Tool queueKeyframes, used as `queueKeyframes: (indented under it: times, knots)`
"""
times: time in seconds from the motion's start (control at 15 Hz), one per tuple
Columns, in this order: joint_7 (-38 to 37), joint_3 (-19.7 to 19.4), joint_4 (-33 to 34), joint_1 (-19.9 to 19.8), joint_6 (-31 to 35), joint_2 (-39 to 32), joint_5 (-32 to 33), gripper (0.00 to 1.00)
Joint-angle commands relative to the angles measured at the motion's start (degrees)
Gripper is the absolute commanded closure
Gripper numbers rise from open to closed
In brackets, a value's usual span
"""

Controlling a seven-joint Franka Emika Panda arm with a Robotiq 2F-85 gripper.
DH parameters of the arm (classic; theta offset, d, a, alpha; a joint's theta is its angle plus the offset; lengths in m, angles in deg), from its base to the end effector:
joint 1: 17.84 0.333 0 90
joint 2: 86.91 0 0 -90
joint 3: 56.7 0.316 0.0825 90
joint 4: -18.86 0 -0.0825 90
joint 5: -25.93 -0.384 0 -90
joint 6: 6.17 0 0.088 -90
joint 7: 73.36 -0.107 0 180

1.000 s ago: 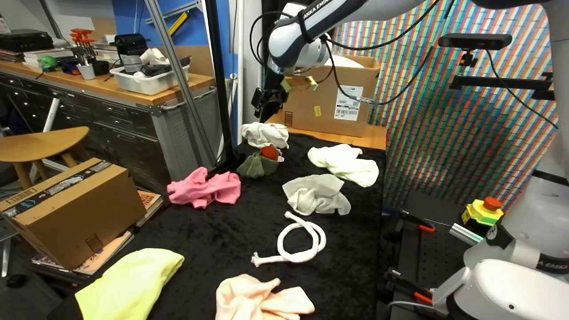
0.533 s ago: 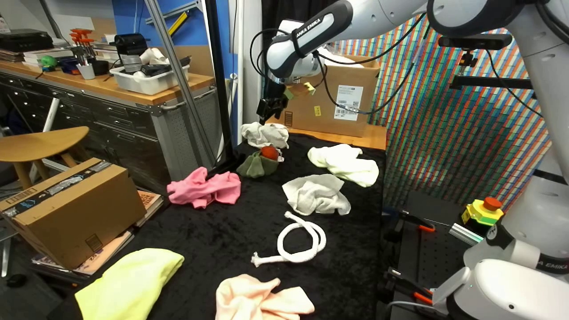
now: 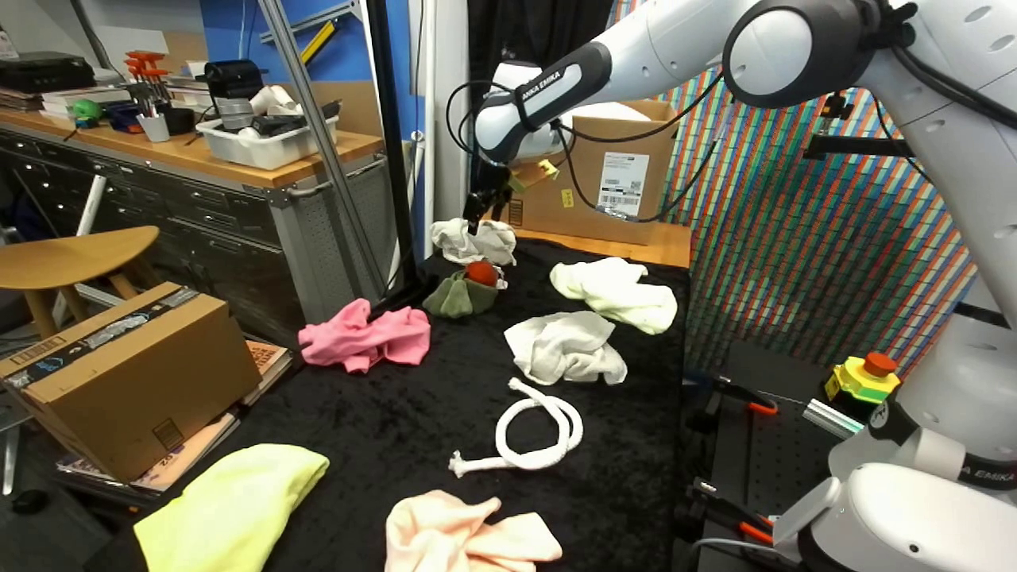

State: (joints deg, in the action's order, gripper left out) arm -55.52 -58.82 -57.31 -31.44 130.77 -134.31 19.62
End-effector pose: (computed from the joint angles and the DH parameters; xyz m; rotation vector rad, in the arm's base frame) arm 0.7380 -0.1993 0.2591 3.1073 -0.0303 0.3761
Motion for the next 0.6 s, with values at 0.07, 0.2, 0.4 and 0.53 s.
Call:
queueKeyframes:
  times: [0.07, 0.2, 0.4, 0.53]
  knots:
    - [1.9, 2.16, 6.86, -1.38, -0.08, -5.1, 0.82, 0.0]
    - [1.93, 2.0, 8.29, -1.44, -0.23, -6.72, 1.16, 0.0]
    - [0.2, 0.47, 10.72, -1.02, 0.46, -9.4, 2.33, 0.0]
    - [-0.76, -0.46, 12.23, -0.9, 0.8, -10.98, 3.22, 0.0]
